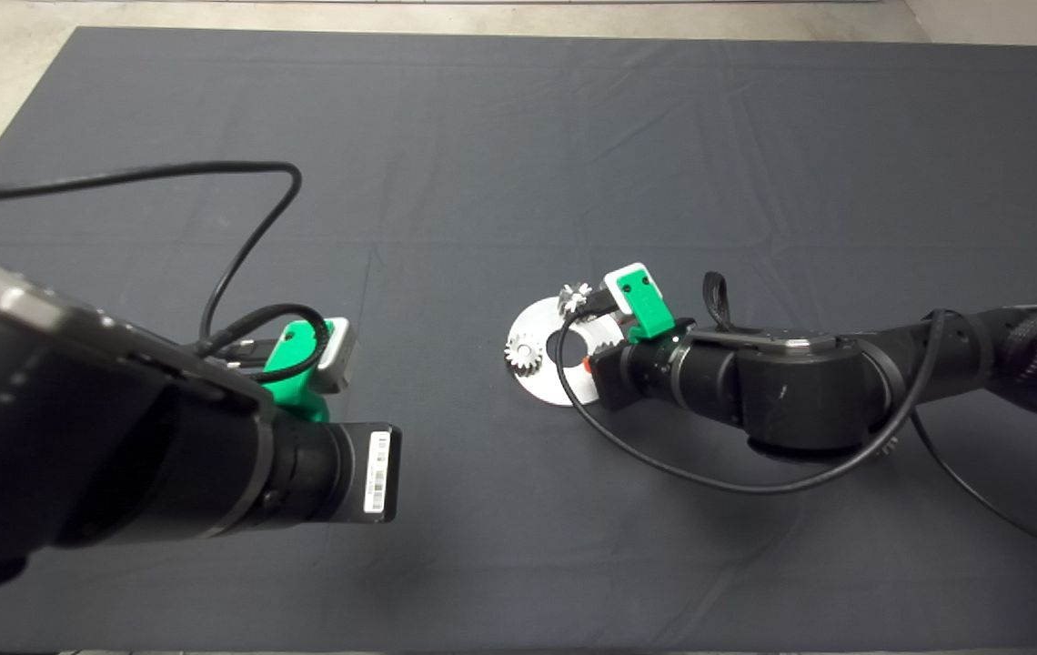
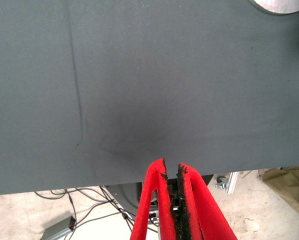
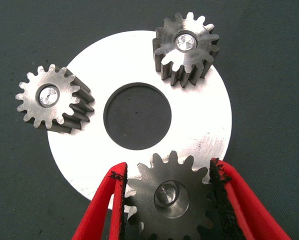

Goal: Remove an incorrectly installed larger gear and replace it with the correct smaller gear

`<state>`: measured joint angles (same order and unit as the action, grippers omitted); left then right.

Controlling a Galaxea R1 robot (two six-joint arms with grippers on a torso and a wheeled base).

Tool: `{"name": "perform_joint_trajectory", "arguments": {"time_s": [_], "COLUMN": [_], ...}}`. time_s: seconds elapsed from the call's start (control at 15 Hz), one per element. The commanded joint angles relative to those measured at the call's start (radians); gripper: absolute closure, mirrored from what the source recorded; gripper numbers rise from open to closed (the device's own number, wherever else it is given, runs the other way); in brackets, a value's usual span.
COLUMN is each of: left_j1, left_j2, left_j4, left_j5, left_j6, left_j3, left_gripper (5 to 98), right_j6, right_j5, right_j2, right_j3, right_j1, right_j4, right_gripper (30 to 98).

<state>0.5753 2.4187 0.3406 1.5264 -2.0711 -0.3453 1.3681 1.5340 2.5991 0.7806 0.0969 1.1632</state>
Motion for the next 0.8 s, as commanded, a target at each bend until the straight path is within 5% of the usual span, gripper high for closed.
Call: {"name": "perform_joint_trajectory", "arguments": {"time_s": [0.0, 0.73], "left_j1": [0.006, 0.002], "left_j2": [0.001, -0.002], "left_j4": [0.02, 0.021], "left_j5": [0.072, 0.072], "left_j6": [-0.006, -0.006], "left_j3": [-0.001, -0.001], "left_gripper": [98.4, 98.4], "right_j6": [-0.001, -0.003], "right_j5": [0.084, 0.085], "right_j2": [0.014, 0.029], "right_j3": [0.014, 0.028], "right_j1": [0.021, -0.028], "right_j4": [0.049, 0.069], "right_gripper": [93.7, 93.6]}}
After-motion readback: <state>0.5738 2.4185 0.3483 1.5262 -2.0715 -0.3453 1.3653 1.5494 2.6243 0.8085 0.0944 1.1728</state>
